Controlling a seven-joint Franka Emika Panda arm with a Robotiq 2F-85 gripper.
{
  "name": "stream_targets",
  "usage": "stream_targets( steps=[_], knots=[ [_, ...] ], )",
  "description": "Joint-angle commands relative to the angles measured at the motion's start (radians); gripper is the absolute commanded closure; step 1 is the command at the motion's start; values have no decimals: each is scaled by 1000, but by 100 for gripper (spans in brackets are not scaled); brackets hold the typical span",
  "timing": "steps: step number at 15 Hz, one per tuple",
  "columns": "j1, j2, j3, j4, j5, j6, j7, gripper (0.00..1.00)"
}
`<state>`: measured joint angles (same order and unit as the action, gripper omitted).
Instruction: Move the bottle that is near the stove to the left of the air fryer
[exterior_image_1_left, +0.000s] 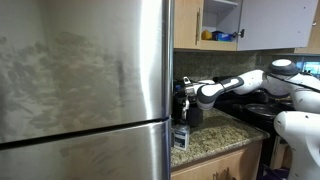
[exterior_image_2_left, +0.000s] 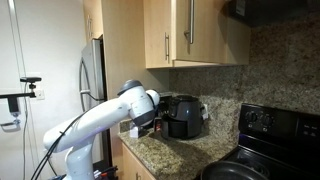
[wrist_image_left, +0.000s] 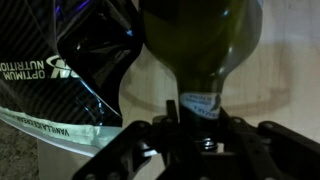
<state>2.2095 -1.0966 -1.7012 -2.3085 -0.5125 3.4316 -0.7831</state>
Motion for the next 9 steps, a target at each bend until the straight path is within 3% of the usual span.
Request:
stream_targets(
  steps=[1,9],
  knots=[
    [20,-25,-12,27,-33,34,-45,89],
    [-3,-29,-33,22,-59,13,-60,89]
  ],
)
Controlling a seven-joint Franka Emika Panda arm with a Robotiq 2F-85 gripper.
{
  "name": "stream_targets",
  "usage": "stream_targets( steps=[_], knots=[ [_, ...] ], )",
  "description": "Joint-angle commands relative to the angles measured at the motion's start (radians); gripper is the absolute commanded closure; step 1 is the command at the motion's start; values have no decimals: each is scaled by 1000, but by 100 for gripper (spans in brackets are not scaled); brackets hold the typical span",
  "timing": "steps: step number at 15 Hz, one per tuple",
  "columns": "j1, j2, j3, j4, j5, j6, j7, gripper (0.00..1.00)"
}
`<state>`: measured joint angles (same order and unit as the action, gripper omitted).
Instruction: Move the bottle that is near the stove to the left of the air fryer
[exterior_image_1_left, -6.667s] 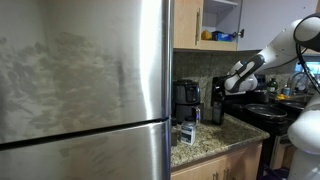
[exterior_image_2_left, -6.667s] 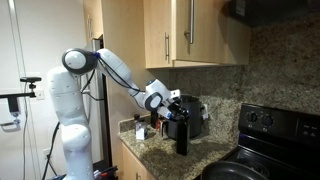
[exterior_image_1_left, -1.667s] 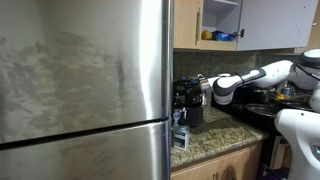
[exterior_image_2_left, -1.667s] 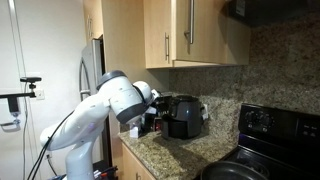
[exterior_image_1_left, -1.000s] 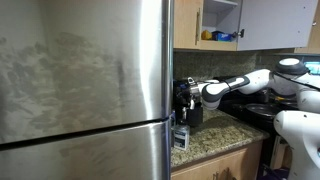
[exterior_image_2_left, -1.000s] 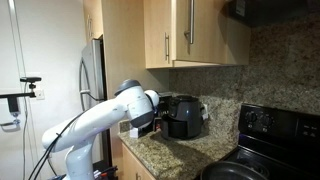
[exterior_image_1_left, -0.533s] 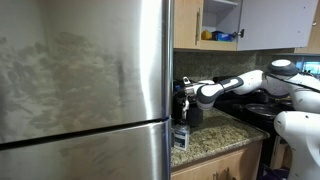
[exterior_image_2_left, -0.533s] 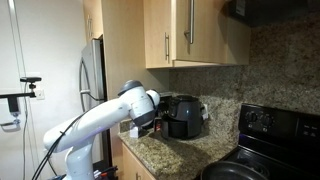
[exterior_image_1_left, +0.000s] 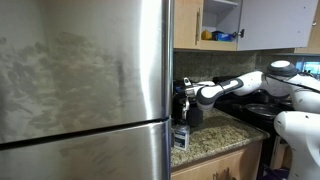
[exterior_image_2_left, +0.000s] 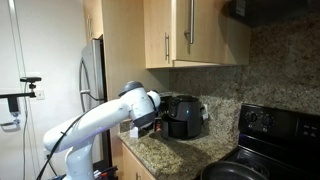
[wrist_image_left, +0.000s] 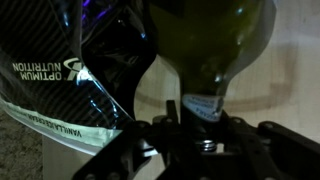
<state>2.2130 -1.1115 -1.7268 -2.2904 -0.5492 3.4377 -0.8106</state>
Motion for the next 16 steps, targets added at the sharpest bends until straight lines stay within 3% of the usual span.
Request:
stream_targets(
  steps=[1,2,3,4,9,16],
  knots=[
    [-7,-9,-8,3,-20,1,-29,89],
    [-5,19,-18,2,2,11,-15,89],
    [-6,36,-23,0,15,14,-5,39],
    [-5,42,-26,-1,28,16,4,38],
    [-6,58,-50,-4,89,-6,51,3],
    [1,192,-90,-14,201,-5,140,0]
  ],
)
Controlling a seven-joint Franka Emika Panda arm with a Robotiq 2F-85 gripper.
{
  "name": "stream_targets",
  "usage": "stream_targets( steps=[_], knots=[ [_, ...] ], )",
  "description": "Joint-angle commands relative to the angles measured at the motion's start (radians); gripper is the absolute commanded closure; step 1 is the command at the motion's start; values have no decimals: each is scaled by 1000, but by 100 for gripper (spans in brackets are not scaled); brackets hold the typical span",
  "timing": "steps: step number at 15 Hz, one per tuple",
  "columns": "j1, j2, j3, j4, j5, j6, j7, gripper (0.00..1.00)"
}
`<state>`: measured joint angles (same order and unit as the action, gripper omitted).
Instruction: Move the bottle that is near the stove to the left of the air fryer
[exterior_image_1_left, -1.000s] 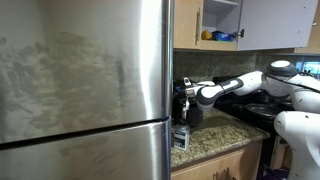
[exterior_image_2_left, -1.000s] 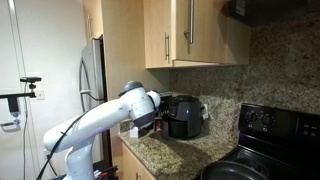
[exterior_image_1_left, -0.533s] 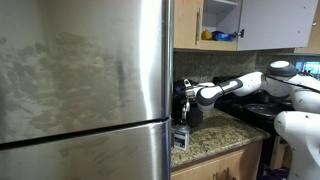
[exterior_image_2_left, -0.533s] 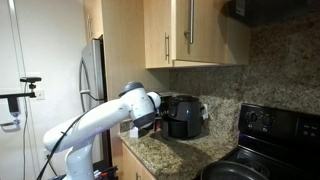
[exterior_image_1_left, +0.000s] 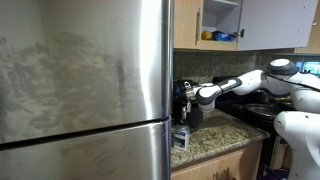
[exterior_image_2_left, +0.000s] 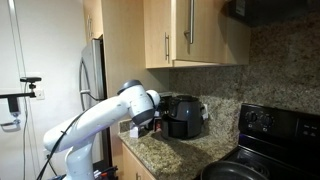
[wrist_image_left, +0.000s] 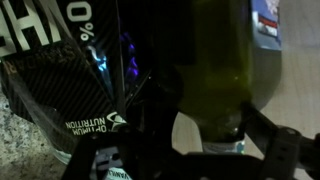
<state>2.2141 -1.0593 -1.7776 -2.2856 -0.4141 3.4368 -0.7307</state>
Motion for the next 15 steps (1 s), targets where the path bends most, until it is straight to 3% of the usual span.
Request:
stream_targets(
  steps=[1,8,15],
  knots=[
    [0,142,-38,-19,69,-9,69,0],
    [-20,174,-21,-28,108,-197,258,0],
    [-18,192,-28,-23,84,-181,285,0]
  ],
)
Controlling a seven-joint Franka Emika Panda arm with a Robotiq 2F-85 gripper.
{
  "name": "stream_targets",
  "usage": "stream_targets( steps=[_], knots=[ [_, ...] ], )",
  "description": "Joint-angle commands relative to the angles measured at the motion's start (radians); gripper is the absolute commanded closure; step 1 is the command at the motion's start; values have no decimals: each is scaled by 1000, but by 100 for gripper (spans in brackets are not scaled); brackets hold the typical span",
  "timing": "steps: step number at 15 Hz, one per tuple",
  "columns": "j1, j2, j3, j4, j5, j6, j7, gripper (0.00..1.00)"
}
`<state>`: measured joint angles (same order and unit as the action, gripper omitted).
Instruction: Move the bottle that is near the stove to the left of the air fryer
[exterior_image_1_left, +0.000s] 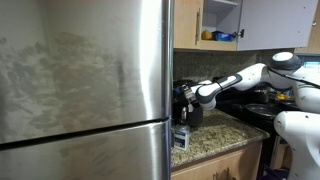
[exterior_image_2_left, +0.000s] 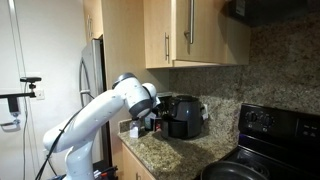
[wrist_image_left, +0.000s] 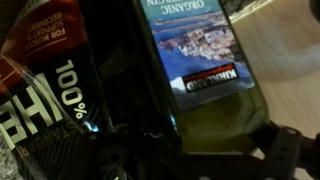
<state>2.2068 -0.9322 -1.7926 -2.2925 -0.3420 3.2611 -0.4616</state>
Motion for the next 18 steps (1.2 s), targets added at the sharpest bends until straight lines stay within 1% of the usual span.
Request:
stream_targets(
  steps=[1,2,3,4,6,7,9,12,14,16,18],
  knots=[
    [-6,80,-21,-18,17,18,22,0],
    [-3,109,-31,-24,30,41,38,0],
    [6,178,-57,-35,56,86,71,0],
    [-28,228,-19,-114,79,143,113,0],
    [-48,295,-10,-156,135,198,159,0],
    [-16,137,-17,-73,70,139,90,0],
    [-23,211,-14,-115,103,176,128,0],
    [-30,288,-6,-138,139,188,169,0],
    [-46,312,19,-162,152,182,191,0],
    [-51,346,41,-184,179,209,217,0],
    [-65,362,68,-197,202,213,237,0]
  ],
)
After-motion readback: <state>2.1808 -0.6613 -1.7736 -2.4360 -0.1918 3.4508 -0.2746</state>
